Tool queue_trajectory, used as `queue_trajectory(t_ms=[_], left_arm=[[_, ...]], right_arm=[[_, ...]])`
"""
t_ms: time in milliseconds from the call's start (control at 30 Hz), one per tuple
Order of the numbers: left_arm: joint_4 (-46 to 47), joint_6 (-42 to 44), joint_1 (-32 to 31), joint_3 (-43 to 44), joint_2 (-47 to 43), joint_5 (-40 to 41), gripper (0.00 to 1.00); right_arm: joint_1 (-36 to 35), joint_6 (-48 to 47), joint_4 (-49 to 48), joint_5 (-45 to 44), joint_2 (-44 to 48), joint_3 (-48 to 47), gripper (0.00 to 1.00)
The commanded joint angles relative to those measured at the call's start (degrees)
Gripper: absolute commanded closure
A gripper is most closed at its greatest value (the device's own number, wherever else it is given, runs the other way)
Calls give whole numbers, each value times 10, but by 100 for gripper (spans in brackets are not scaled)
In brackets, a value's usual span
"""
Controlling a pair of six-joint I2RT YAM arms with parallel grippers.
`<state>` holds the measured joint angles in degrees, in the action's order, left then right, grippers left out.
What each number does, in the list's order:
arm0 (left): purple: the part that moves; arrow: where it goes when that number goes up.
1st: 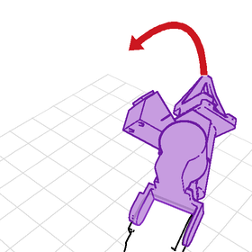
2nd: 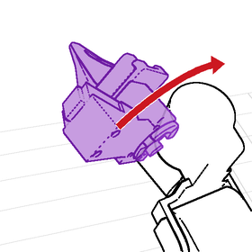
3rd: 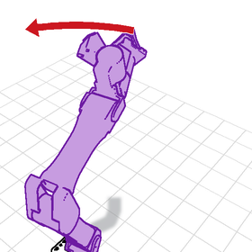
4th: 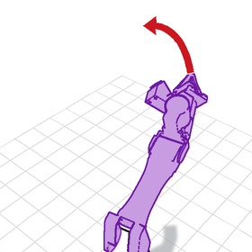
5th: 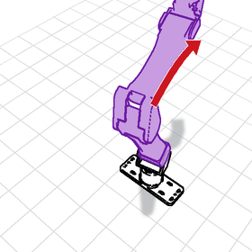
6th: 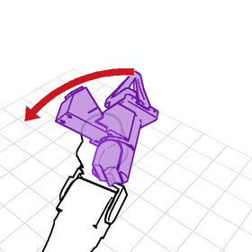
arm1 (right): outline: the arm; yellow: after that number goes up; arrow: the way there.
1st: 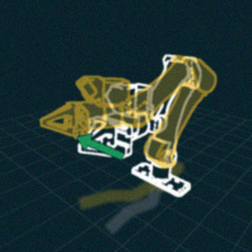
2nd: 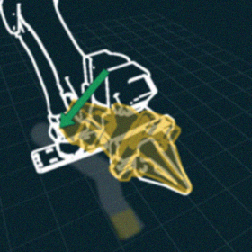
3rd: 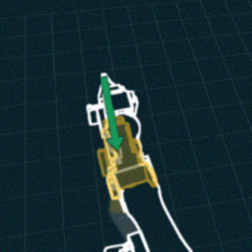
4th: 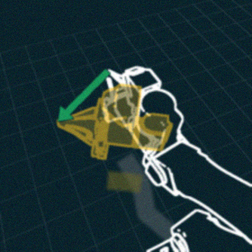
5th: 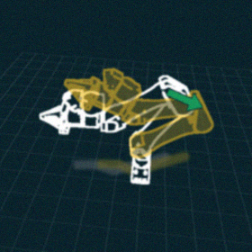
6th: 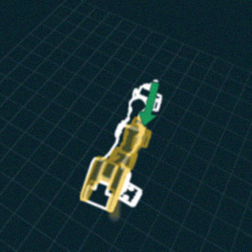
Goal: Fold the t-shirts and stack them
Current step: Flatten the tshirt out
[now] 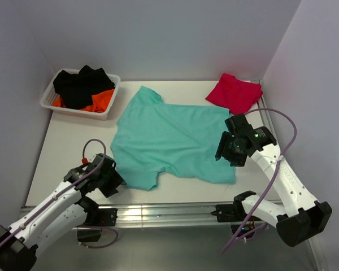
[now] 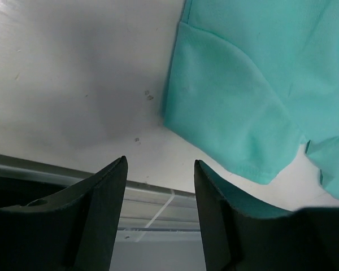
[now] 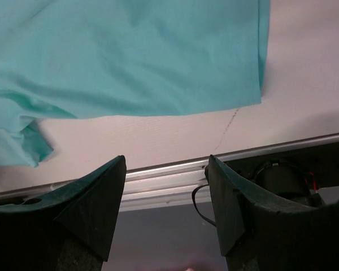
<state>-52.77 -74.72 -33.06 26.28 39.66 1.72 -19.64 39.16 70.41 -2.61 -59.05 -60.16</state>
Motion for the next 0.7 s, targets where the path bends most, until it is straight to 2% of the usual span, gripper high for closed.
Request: queue_trajectory(t_ms=[0,133,367,467,600,667], left_arm=[[84,-36,-9,-3,44,14,44],[126,-47,-31,-2,95,24,46],[166,-101,-114,-5,161,46,51],[177,-122,-148,-10,189,52,54],[169,-131,-166,1,211,70,59],[163,-132,-167,5,217,76,62]], right_arm=[[-4,1,31,-29,0,-42,33],[-4,2,51,-43,5,-52,33],[-4,17,61,-43,53,6,33],[-4,31,40,-22,79,55,33],[-4,65,-4,23,123,164,33],[-4,73,-21,53,133,187,33]])
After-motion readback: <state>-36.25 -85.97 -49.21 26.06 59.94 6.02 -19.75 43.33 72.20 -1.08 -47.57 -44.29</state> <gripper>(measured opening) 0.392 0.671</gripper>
